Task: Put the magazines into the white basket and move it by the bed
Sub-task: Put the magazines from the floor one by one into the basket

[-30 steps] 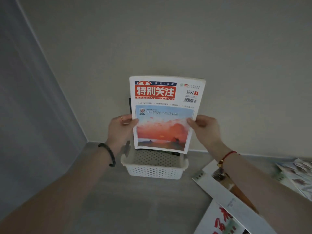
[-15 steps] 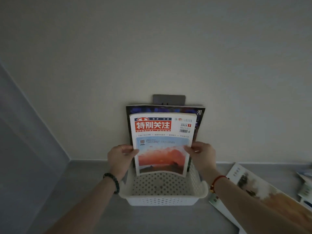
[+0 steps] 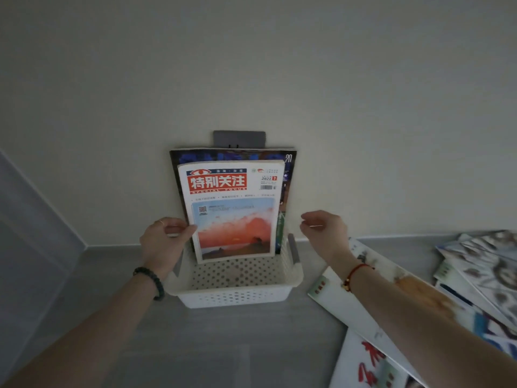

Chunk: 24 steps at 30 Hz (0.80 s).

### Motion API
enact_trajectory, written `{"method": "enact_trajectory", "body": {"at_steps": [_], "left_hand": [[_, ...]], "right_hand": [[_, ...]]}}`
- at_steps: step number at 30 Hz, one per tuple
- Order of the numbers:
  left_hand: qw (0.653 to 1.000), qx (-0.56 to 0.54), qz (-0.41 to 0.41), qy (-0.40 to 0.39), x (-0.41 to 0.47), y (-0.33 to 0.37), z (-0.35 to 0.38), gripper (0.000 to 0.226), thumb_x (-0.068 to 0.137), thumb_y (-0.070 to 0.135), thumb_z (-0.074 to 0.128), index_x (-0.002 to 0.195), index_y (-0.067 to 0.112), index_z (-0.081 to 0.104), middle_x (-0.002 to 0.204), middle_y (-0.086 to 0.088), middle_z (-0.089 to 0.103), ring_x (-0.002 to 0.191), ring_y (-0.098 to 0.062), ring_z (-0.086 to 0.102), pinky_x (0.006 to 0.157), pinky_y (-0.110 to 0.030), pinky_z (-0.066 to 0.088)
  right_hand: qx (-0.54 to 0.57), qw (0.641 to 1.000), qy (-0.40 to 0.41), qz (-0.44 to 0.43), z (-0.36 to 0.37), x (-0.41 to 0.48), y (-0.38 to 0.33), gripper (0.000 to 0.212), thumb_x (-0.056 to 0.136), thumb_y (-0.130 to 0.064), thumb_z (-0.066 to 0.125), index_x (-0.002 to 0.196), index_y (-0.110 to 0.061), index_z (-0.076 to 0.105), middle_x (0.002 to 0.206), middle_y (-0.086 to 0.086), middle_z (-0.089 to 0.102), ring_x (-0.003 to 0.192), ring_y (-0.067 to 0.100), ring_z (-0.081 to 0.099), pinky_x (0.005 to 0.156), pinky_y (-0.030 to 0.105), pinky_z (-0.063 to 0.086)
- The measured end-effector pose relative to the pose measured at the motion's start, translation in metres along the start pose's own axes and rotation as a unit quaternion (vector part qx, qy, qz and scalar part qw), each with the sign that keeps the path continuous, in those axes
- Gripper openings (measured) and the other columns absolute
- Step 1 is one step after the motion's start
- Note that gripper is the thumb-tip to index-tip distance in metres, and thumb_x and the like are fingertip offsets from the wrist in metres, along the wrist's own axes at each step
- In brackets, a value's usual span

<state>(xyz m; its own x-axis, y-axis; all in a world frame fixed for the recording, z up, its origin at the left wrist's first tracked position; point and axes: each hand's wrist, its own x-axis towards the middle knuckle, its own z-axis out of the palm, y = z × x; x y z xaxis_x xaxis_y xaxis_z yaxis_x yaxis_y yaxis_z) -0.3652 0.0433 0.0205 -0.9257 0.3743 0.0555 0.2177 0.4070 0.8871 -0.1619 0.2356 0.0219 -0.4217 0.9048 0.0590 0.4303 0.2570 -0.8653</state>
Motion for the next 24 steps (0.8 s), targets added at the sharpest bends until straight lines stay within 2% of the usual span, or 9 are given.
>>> {"method": "enact_trajectory", "body": {"at_steps": [2, 4, 7, 9, 11, 14, 17, 21, 24], "left_hand": [[1.000, 0.004, 0.006, -0.005, -0.014, 0.007, -0.002, 0.017, 0.072, 0.026, 0.073, 0.081, 0.016, 0.063, 0.086, 0.002, 0.063, 0.079, -0.011, 0.056, 0.069, -0.023, 0.043], [1.000, -0.008, 0.008, -0.019, -0.032, 0.019, -0.001, 0.019, 0.073, 0.026, 0.072, 0.086, 0.016, 0.062, 0.091, 0.000, 0.064, 0.081, -0.014, 0.059, 0.065, -0.022, 0.045], [0.998, -0.023, 0.027, -0.044, -0.059, 0.040, 0.007, 0.021, 0.074, 0.028, 0.071, 0.089, 0.016, 0.062, 0.093, -0.002, 0.065, 0.077, -0.011, 0.061, 0.063, -0.025, 0.048], [0.997, -0.026, 0.042, -0.056, -0.078, 0.053, 0.016, 0.019, 0.074, 0.029, 0.070, 0.086, 0.018, 0.063, 0.093, -0.003, 0.066, 0.080, -0.014, 0.062, 0.070, -0.028, 0.051], [0.996, -0.038, 0.044, -0.072, -0.098, 0.066, 0.029, 0.015, 0.074, 0.031, 0.070, 0.081, 0.021, 0.063, 0.093, -0.003, 0.068, 0.084, -0.019, 0.065, 0.080, -0.036, 0.053], [0.991, -0.062, 0.045, -0.111, -0.127, 0.081, 0.051, 0.010, 0.074, 0.029, 0.070, 0.076, 0.026, 0.060, 0.089, 0.000, 0.069, 0.080, -0.015, 0.067, 0.077, -0.036, 0.054], [0.986, -0.055, 0.046, -0.150, -0.153, 0.087, 0.077, 0.010, 0.076, 0.027, 0.069, 0.074, 0.029, 0.059, 0.081, 0.004, 0.067, 0.083, -0.020, 0.066, 0.083, -0.043, 0.053], [0.983, -0.065, 0.023, -0.172, -0.185, 0.084, 0.115, 0.007, 0.077, 0.026, 0.069, 0.075, 0.022, 0.063, 0.083, -0.004, 0.068, 0.083, -0.026, 0.066, 0.077, -0.041, 0.054], [0.979, -0.070, 0.002, -0.189, -0.209, 0.074, 0.142, 0.008, 0.075, 0.027, 0.070, 0.073, 0.026, 0.062, 0.078, 0.001, 0.068, 0.081, -0.021, 0.065, 0.077, -0.035, 0.053]], "right_hand": [[0.002, 1.000, 0.005, -0.002, -0.030, -0.007, 0.009, 0.016, 0.077, -0.006, 0.064, 0.089, -0.016, 0.068, 0.079, -0.002, 0.065, 0.072, 0.011, 0.062, 0.069, 0.016, 0.045], [0.008, 1.000, 0.015, 0.004, -0.064, -0.015, 0.020, 0.017, 0.077, -0.005, 0.063, 0.088, -0.016, 0.068, 0.080, 0.002, 0.066, 0.072, 0.015, 0.062, 0.067, 0.021, 0.049], [-0.001, 0.999, 0.029, 0.012, -0.116, -0.025, 0.040, 0.018, 0.077, -0.005, 0.064, 0.088, -0.018, 0.067, 0.077, 0.001, 0.067, 0.069, 0.007, 0.061, 0.062, 0.014, 0.045], [-0.011, 0.999, 0.037, 0.023, -0.146, -0.031, 0.052, 0.018, 0.076, -0.007, 0.064, 0.089, -0.020, 0.066, 0.076, -0.002, 0.067, 0.069, 0.003, 0.060, 0.064, 0.017, 0.046], [-0.023, 0.998, 0.049, 0.034, -0.172, -0.036, 0.065, 0.019, 0.075, -0.007, 0.065, 0.089, -0.020, 0.067, 0.076, -0.002, 0.066, 0.068, 0.006, 0.060, 0.066, 0.020, 0.045], [-0.020, 0.997, 0.064, 0.047, -0.203, -0.045, 0.085, 0.019, 0.073, -0.005, 0.066, 0.087, -0.016, 0.067, 0.076, 0.004, 0.067, 0.069, 0.014, 0.061, 0.064, 0.022, 0.047], [-0.021, 0.996, 0.053, 0.065, -0.226, -0.055, 0.107, 0.021, 0.072, -0.005, 0.068, 0.090, -0.015, 0.067, 0.077, 0.002, 0.067, 0.070, 0.011, 0.062, 0.056, 0.012, 0.046], [-0.030, 0.994, -0.007, 0.105, -0.241, -0.070, 0.136, 0.031, 0.071, -0.009, 0.072, 0.099, -0.016, 0.061, 0.093, 0.001, 0.063, 0.090, 0.018, 0.061, 0.076, 0.029, 0.051], [-0.082, 0.987, -0.087, 0.108, -0.235, -0.084, 0.157, 0.051, 0.071, -0.017, 0.072, 0.117, -0.013, 0.051, 0.110, 0.002, 0.058, 0.103, 0.017, 0.054, 0.087, 0.030, 0.045]]}}
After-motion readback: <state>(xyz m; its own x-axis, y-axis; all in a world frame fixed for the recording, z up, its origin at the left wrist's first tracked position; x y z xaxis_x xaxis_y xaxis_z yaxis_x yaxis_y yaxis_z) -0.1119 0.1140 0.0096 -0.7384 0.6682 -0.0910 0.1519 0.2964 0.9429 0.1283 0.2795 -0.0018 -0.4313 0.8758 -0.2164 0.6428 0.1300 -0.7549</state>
